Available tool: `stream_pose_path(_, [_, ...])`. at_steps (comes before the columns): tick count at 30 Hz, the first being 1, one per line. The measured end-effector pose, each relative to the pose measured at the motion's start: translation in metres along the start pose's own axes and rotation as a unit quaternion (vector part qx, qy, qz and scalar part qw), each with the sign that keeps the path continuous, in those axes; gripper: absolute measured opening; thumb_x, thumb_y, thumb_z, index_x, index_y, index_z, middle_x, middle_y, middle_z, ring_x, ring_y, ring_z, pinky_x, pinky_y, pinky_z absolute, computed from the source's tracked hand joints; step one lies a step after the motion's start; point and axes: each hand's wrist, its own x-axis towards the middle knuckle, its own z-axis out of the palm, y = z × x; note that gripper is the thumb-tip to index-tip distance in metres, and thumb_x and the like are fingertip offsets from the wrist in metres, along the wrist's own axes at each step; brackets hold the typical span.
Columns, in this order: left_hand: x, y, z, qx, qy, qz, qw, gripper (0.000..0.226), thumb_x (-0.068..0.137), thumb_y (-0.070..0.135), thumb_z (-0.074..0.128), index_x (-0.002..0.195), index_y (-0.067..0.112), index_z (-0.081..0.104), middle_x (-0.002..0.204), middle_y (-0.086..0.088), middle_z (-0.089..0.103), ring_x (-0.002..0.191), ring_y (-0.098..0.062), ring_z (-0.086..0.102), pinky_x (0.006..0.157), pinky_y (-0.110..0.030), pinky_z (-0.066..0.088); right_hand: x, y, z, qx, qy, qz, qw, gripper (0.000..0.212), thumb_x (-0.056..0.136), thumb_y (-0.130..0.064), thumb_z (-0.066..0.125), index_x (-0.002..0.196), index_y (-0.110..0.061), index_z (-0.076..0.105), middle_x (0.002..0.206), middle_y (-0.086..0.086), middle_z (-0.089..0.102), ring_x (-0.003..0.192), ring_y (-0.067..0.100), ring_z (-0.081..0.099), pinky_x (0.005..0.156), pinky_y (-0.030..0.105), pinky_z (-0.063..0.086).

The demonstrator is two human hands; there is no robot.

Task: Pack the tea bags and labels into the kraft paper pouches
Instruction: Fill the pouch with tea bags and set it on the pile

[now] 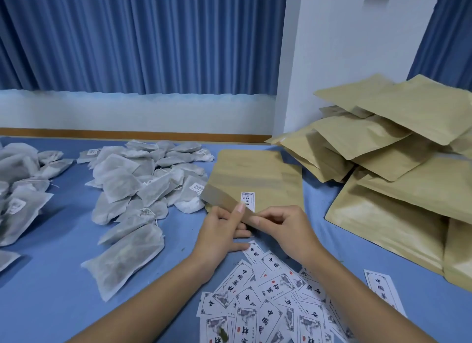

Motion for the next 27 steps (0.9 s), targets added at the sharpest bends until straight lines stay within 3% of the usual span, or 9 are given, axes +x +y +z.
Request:
stream_pose_path(5, [0.000, 0.001, -0.008, -0.048, -0.078, -0.003, 0.996, 0.066, 0.083, 0.057, 0.067, 0.109, 0.000, 0.047, 0.097, -0.018, 0.076, 0.094, -0.029, 0.075, 0.070, -0.036, 0.062, -0.006, 0.002, 0.000, 0.078, -0.079, 0.017, 0.994, 0.023, 0.082, -0.038, 0.079, 0.099, -0.022, 0.081, 0.099, 0.002, 0.078, 0.098, 0.019, 0.073, 0.090, 0.027, 0.055])
stream_pose_path(10, [-0.001, -0.002, -0.012, -0.043, -0.104, 0.022, 0.993, 0.066, 0.080, 0.054, 0.071, 0.110, 0.000, 0.047, 0.101, -0.015, 0.075, 0.099, -0.028, 0.074, 0.073, -0.039, 0.062, -0.005, 0.003, -0.002, 0.114, -0.089, 0.044, 0.988, 0.024, 0.082, -0.037, 0.078, 0.102, -0.023, 0.081, 0.106, 0.003, 0.077, 0.106, 0.024, 0.071, 0.099, 0.033, 0.054])
stream_pose_path(16, [-0.003, -0.003, -0.012, -0.044, -0.113, 0.036, 0.992, 0.059, 0.083, 0.043, 0.071, 0.113, -0.002, 0.047, 0.105, -0.028, 0.069, 0.102, -0.030, 0.073, 0.082, -0.039, 0.061, -0.005, 0.001, -0.005, 0.134, -0.099, 0.045, 0.985, 0.024, 0.082, -0.031, 0.079, 0.103, -0.019, 0.080, 0.105, 0.003, 0.078, 0.100, 0.014, 0.073, 0.082, 0.016, 0.052])
stream_pose_path(20, [-0.003, -0.003, -0.012, -0.029, -0.108, 0.046, 0.993, 0.057, 0.081, 0.040, 0.072, 0.114, -0.001, 0.050, 0.096, -0.026, 0.065, 0.103, -0.028, 0.072, 0.085, -0.036, 0.059, -0.004, 0.001, -0.006, 0.133, -0.098, 0.049, 0.985, 0.019, 0.085, -0.026, 0.077, 0.101, -0.017, 0.081, 0.093, -0.001, 0.078, 0.080, 0.004, 0.070, 0.073, 0.013, 0.050])
stream_pose_path(23, [-0.002, -0.005, -0.013, -0.012, -0.121, 0.049, 0.991, 0.039, 0.091, 0.027, 0.069, 0.118, 0.003, 0.052, 0.102, -0.018, 0.069, 0.106, -0.027, 0.071, 0.090, -0.036, 0.058, -0.007, 0.005, -0.002, 0.085, -0.077, 0.028, 0.993, 0.012, 0.090, -0.022, 0.075, 0.100, -0.024, 0.081, 0.093, -0.003, 0.078, 0.083, 0.006, 0.071, 0.076, 0.018, 0.052])
stream_pose_path(25, [-0.002, -0.006, -0.014, -0.015, -0.133, 0.048, 0.990, 0.027, 0.098, 0.014, 0.062, 0.121, 0.004, 0.051, 0.113, -0.014, 0.072, 0.108, -0.024, 0.070, 0.090, -0.033, 0.058, -0.011, 0.006, 0.003, -0.007, -0.051, -0.002, 0.999, 0.012, 0.090, -0.028, 0.075, 0.100, -0.033, 0.080, 0.096, -0.010, 0.078, 0.092, 0.009, 0.073, 0.085, 0.031, 0.056])
stream_pose_path(27, [-0.001, -0.006, -0.014, -0.010, -0.135, 0.048, 0.990, 0.024, 0.099, 0.009, 0.059, 0.121, 0.004, 0.052, 0.114, -0.012, 0.073, 0.108, -0.023, 0.070, 0.089, -0.030, 0.058, -0.013, 0.006, 0.009, -0.098, -0.034, -0.034, 0.994, 0.012, 0.090, -0.032, 0.072, 0.098, -0.036, 0.079, 0.095, -0.019, 0.076, 0.088, 0.010, 0.073, 0.084, 0.038, 0.057])
